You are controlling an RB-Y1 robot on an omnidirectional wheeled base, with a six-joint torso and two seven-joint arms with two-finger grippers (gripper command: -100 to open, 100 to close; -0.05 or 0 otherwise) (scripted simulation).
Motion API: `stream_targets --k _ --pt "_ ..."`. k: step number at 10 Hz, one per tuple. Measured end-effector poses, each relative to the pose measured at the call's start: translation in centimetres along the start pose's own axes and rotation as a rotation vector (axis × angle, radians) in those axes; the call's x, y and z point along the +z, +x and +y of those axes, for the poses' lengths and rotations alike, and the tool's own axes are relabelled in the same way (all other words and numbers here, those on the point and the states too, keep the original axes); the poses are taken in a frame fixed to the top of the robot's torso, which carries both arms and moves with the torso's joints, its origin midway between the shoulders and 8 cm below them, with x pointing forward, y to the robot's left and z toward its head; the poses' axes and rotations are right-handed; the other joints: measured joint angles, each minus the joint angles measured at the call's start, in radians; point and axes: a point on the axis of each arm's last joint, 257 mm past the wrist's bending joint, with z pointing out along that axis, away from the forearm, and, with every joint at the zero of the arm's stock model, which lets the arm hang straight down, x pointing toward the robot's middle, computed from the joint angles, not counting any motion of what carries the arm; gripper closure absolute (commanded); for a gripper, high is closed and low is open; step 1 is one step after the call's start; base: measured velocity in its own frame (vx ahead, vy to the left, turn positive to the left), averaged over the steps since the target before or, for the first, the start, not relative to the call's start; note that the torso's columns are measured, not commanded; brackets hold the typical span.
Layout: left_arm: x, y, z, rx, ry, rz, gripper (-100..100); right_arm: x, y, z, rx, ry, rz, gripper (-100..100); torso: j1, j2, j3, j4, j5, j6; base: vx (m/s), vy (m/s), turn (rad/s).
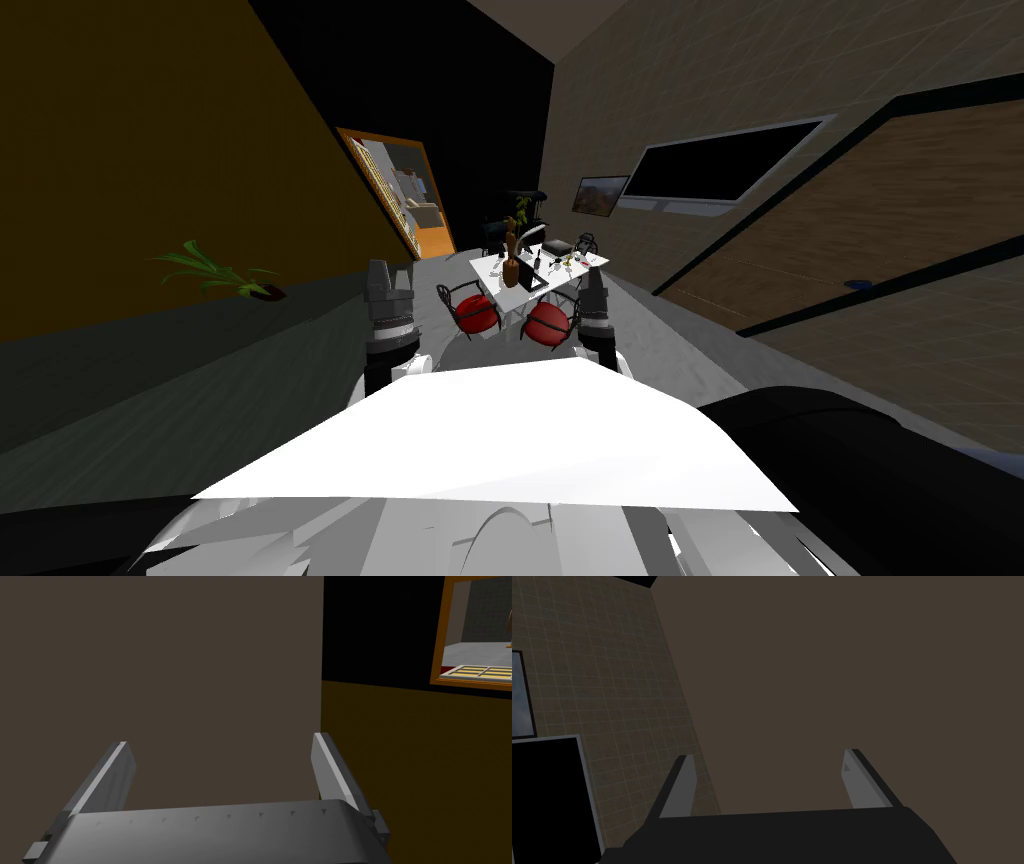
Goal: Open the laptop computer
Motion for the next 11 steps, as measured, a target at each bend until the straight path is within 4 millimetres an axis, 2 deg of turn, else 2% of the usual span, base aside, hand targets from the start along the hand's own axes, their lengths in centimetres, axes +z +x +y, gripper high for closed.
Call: stream_targets --k 2,9,10,11 --pt "0.0 0.0 0.0 0.0 0.0 0.0 0 0.0 0.0 0.0 0.0 0.0 0.0 0 0.0 0.104 -0.209 0.105 0.0 0.0 0.0 0.0 0.0" --pt "0.01 0.0 -0.02 0.0 0.0 0.0 0 0.01 0.0 0.02 0.0 0.0 0.0 0 0.0 0.618 -1.234 0.617 0.0 0.0 0.0 0.0 0.0" --pt "0.01 0.0 -0.02 0.0 0.0 0.0 0 0.01 -0.01 0.02 0.0 0.0 0.0 -100 0.0 0.691 -1.382 0.691 0.0 0.0 0.015 0.008 0.036" --pt "0.0 0.0 0.0 0.0 0.0 0.0 0 -0.08 0.3 -0.12 -0.017 0.001 0.026 -100 0.0 0.725 -1.451 0.724 0.0 0.0 0.022 0.014 0.05"
